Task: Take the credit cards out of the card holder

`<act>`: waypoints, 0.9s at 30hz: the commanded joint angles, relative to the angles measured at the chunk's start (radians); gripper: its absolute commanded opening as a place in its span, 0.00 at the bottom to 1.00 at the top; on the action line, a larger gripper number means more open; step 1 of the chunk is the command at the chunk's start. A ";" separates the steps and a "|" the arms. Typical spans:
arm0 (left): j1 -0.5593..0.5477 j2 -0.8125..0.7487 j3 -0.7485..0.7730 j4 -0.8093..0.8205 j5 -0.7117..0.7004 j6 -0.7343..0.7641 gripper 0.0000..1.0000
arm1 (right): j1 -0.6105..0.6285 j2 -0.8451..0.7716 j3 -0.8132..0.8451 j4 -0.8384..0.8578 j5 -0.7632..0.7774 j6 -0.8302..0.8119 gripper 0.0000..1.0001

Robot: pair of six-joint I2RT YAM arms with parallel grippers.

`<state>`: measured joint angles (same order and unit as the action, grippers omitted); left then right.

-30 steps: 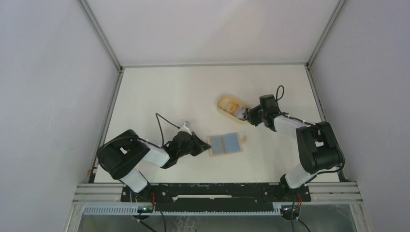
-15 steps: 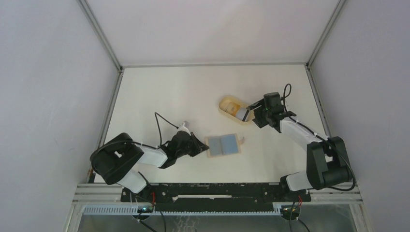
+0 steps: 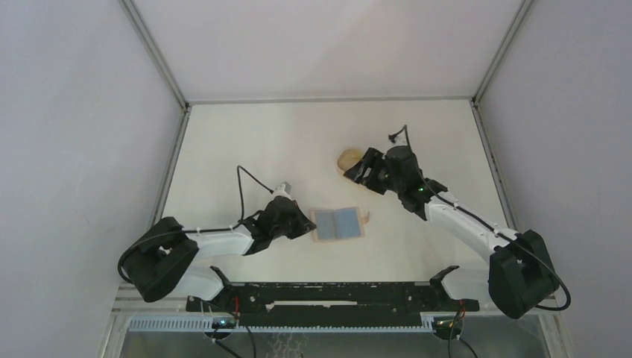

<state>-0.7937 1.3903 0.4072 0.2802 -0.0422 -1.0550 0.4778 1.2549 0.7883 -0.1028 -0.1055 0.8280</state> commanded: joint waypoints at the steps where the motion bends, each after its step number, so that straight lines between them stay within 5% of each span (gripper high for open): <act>1: -0.003 -0.084 0.081 -0.118 -0.028 0.048 0.00 | 0.113 0.042 -0.007 0.150 -0.143 -0.187 0.74; 15: -0.013 -0.120 0.126 -0.196 -0.037 0.038 0.00 | 0.406 0.323 0.047 0.063 -0.086 -0.262 0.74; 27: -0.039 -0.061 0.097 -0.161 -0.051 0.005 0.00 | 0.467 0.447 0.148 -0.051 0.084 -0.329 0.74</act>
<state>-0.8120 1.3159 0.4824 0.0643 -0.1013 -1.0317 0.9176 1.6691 0.8753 -0.1112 -0.1173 0.5568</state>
